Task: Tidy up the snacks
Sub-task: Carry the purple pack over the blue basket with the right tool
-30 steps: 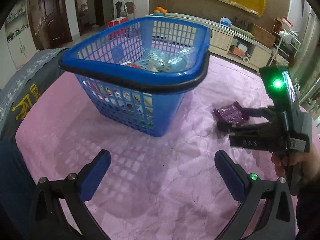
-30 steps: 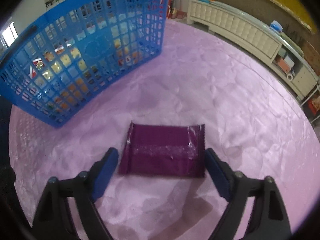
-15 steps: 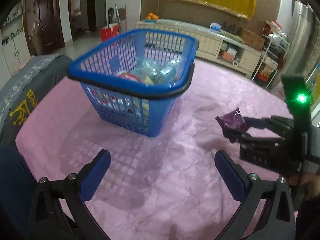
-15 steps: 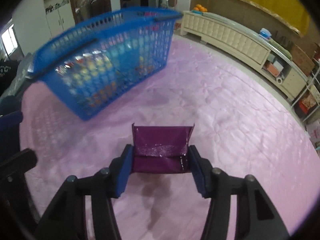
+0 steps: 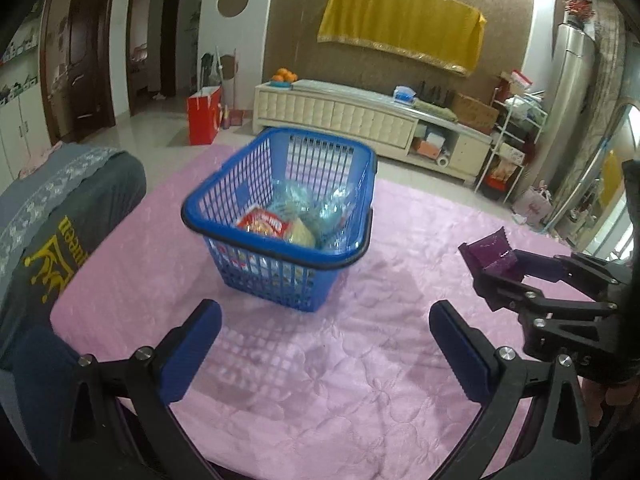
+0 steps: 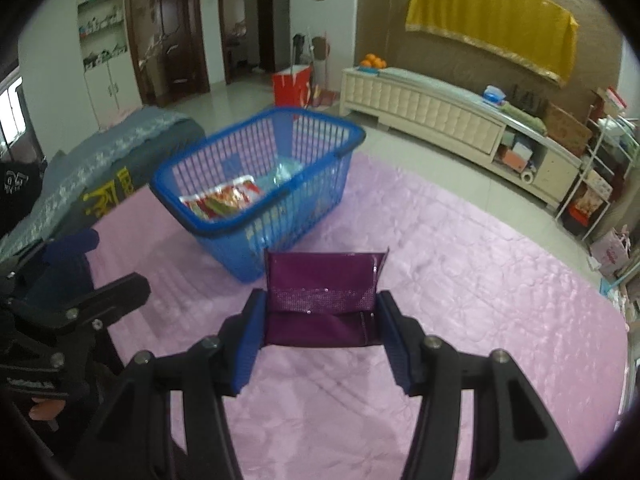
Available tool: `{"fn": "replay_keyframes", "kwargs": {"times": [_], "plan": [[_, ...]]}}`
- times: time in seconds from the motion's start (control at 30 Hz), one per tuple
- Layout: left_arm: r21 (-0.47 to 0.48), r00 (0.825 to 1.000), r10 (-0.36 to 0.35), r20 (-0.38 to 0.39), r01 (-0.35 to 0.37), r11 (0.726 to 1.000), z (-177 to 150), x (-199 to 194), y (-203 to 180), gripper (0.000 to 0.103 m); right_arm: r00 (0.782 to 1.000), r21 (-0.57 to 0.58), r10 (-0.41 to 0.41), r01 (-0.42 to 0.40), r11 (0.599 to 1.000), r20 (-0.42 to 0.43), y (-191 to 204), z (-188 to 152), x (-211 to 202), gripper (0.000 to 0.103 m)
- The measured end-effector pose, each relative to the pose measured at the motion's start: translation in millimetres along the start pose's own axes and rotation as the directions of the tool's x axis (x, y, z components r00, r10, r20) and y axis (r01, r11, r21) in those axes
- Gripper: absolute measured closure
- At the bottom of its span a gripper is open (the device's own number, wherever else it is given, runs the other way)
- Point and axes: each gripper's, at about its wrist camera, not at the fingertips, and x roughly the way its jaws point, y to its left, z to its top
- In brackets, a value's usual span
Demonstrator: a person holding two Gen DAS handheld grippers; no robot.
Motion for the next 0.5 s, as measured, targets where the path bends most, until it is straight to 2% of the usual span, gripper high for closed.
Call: {"fn": "replay_keyframes", "kwargs": {"times": [0.2, 0.3, 0.5], "plan": [[0.045, 0.999, -0.038, 0.035, 0.037, 0.998, 22.2, -17.7, 13.8, 0.000, 0.998, 0.079, -0.015, 0.010, 0.997, 0.062, 9.2, 13.0, -21.9, 0.044], [0.079, 0.998, -0.040, 0.038, 0.037, 0.996, 36.3, -23.1, 23.5, 0.000, 0.995, 0.086, -0.031, 0.022, 0.996, 0.099, 18.5, 22.6, -29.7, 0.044], [0.131, 0.994, -0.101, 0.044, 0.094, 0.987, 60.8, -25.1, 45.0, 0.000, 0.990, 0.095, -0.031, 0.017, 0.995, 0.139, 35.4, 45.5, -31.1, 0.044]]}}
